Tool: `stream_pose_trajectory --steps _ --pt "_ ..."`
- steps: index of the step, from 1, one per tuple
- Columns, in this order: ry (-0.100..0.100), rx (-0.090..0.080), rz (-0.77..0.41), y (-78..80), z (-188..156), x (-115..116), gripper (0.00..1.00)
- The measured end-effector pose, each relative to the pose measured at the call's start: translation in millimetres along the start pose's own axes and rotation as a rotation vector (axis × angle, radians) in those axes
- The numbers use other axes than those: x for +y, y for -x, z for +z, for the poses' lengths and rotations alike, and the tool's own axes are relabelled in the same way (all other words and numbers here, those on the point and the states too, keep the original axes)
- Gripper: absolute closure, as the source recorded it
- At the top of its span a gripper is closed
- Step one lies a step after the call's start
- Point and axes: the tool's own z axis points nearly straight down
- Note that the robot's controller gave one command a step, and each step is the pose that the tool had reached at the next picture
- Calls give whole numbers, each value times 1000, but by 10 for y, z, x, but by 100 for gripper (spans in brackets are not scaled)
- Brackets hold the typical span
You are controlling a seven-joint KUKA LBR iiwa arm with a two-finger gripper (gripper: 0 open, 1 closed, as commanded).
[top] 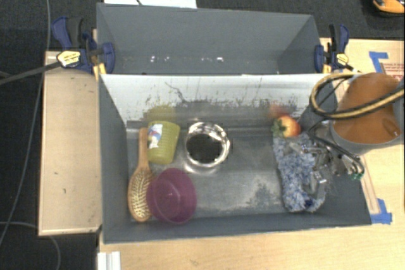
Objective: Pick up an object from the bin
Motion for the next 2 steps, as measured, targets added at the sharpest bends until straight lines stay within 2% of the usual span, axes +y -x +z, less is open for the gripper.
stream_pose_trajectory --steps 1,2 --pt "0 -27 -514 -40 -50 88 100" --pt "2 -29 -543 -56 -55 102 100"
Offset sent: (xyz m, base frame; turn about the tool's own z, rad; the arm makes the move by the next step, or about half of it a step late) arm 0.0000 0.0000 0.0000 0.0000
